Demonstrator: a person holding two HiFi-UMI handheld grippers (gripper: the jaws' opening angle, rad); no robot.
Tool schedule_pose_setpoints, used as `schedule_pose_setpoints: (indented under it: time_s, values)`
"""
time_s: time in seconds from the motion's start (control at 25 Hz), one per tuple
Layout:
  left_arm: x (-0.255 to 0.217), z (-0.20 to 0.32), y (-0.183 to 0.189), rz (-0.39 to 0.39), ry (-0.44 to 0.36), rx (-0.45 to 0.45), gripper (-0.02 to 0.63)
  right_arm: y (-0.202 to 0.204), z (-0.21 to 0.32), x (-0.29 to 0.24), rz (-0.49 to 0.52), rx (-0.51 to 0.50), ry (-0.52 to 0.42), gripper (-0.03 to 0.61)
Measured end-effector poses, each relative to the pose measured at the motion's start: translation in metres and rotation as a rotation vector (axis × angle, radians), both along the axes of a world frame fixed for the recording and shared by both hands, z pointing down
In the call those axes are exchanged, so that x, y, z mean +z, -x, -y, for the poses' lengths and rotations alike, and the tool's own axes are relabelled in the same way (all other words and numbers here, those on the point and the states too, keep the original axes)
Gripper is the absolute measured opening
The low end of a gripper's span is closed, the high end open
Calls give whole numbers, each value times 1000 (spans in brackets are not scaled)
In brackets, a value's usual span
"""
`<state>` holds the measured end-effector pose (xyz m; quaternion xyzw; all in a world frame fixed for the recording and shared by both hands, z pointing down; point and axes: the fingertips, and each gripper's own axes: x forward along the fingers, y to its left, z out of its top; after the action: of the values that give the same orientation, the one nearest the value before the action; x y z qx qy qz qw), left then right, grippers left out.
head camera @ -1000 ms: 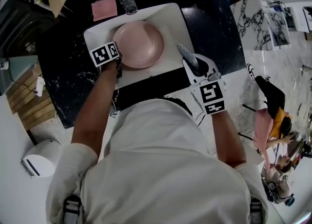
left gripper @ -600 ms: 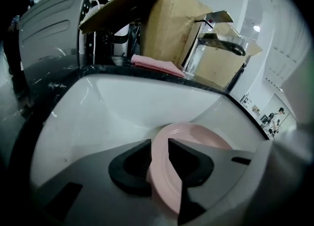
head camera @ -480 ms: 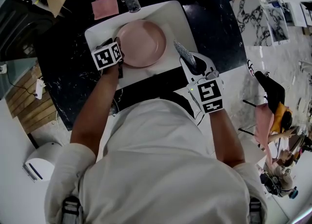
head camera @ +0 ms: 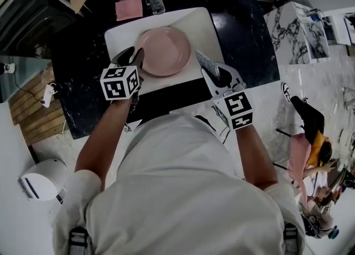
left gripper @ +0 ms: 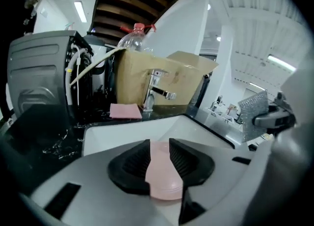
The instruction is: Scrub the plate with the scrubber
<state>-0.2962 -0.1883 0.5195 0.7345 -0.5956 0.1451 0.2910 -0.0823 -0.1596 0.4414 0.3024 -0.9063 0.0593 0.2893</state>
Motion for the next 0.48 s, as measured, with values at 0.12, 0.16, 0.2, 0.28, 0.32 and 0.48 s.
schedule_pose_setpoints:
  time_s: [0.12,0.16,0.2,0.28,0.32,0.48]
  values:
    - [-33,-25,-20,14,-65,40,124,-9,-10,-10,39,-24,-12,77]
    - [-44,-34,-28,16,-86,51,123,-13,-14,-12,53,-34,-13,76]
    - [-54,-44,-35,18,-104,59,124,-17,-19,-15,67,-44,-14,77]
    - [-70,-65,-50,23,-133,72,129,-26,-29,-19,92,-63,-14,77]
    - [-77,-76,-58,21,-143,76,129,-32,-34,-21,101,-72,-15,77]
    - [-89,-123,-83,2,-169,87,129,-49,-63,-25,134,-108,-24,75]
